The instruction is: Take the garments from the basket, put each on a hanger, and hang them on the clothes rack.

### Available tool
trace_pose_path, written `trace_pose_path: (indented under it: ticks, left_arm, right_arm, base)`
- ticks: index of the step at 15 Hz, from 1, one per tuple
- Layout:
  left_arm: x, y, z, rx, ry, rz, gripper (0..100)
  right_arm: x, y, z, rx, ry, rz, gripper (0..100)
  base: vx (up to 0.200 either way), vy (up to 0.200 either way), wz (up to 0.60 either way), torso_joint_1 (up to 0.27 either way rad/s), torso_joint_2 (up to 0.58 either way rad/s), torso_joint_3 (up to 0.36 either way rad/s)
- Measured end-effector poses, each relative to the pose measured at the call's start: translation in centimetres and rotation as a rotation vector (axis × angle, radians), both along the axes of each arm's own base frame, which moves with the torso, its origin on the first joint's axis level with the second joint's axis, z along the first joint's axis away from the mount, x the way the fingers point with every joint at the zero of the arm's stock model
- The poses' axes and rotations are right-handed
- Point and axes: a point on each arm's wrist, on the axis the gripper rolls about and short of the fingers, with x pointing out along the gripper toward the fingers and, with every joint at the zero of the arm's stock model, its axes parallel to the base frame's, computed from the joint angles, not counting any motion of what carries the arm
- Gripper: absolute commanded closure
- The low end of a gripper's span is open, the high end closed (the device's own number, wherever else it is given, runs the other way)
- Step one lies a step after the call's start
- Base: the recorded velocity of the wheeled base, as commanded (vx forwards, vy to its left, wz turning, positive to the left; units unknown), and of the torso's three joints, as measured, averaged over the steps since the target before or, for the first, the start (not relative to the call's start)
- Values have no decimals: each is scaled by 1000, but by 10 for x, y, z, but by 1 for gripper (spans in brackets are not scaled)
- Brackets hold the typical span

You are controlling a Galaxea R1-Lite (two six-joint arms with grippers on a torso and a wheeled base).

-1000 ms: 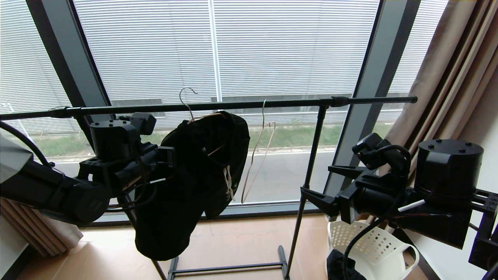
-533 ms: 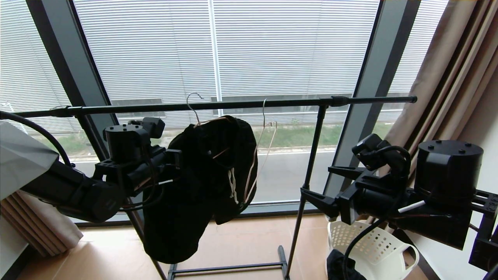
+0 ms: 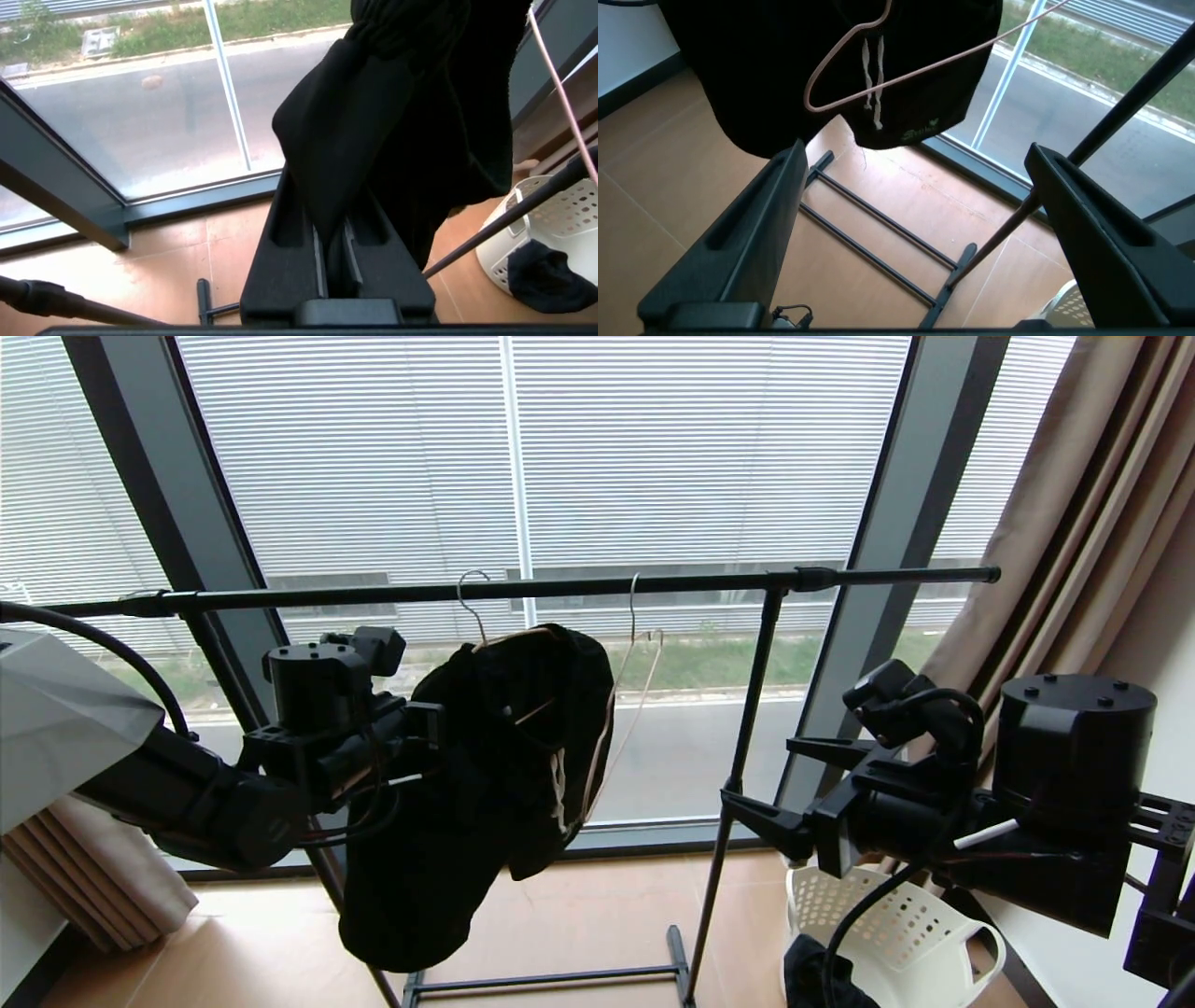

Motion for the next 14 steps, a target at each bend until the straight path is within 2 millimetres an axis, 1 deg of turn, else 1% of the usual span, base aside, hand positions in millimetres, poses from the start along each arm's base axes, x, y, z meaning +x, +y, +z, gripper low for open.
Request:
trace_pose_path:
  ticks: [4, 6, 9, 10, 12, 14]
  left_arm:
    - [-2, 1, 1, 5, 0, 0, 0]
    - [-11, 3, 6, 4, -4, -1, 0]
    - [-40, 9, 20, 10, -15, -7, 0]
    - [-54, 12, 26, 15, -25, -11, 0]
    - [-88, 18, 33, 30, -30, -24, 0]
    - [-129, 24, 37, 37, -38, -45, 0]
  right_arm:
    - [1, 1, -2, -4, 6, -1, 0]
    - [1, 0, -1, -3, 4, -2, 0]
    - [-3, -2, 1, -1, -3, -6, 0]
    - [-8, -6, 4, 2, -14, -17, 0]
    - [-24, -16, 12, 8, -45, -44, 0]
    - [-48, -30, 18, 13, -71, -74, 0]
  base:
    - [0, 0, 0, 0, 0, 0]
    - [0, 0, 0, 0, 0, 0]
    - [0, 0, 0, 0, 0, 0]
    - [0, 0, 0, 0, 0, 0]
    - [0, 0, 0, 0, 0, 0]
    - [0, 0, 0, 0, 0, 0]
